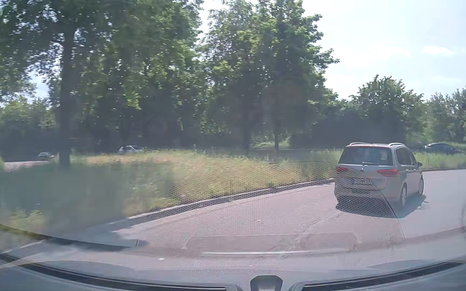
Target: Follow the waypoints while adhering to traffic rules and regulations
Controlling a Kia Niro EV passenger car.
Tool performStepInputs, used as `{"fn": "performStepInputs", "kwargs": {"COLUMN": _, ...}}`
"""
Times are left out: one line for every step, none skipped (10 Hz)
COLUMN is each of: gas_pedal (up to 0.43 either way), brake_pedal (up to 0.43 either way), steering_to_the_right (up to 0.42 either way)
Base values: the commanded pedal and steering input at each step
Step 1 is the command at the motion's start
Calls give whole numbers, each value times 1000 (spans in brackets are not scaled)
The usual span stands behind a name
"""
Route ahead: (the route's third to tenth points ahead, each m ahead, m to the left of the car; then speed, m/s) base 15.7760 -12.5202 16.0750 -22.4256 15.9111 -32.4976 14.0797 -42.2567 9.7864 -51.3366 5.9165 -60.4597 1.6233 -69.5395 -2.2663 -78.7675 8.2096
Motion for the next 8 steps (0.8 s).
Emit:
{"fn": "performStepInputs", "kwargs": {"gas_pedal": 0, "brake_pedal": 0, "steering_to_the_right": 281}}
{"fn": "performStepInputs", "kwargs": {"gas_pedal": 0, "brake_pedal": 0, "steering_to_the_right": 282}}
{"fn": "performStepInputs", "kwargs": {"gas_pedal": 0, "brake_pedal": 0, "steering_to_the_right": 285}}
{"fn": "performStepInputs", "kwargs": {"gas_pedal": 0, "brake_pedal": 0, "steering_to_the_right": 287}}
{"fn": "performStepInputs", "kwargs": {"gas_pedal": 0, "brake_pedal": 0, "steering_to_the_right": 289}}
{"fn": "performStepInputs", "kwargs": {"gas_pedal": 0, "brake_pedal": 0, "steering_to_the_right": 289}}
{"fn": "performStepInputs", "kwargs": {"gas_pedal": 20, "brake_pedal": 0, "steering_to_the_right": 289}}
{"fn": "performStepInputs", "kwargs": {"gas_pedal": 20, "brake_pedal": 0, "steering_to_the_right": 289}}
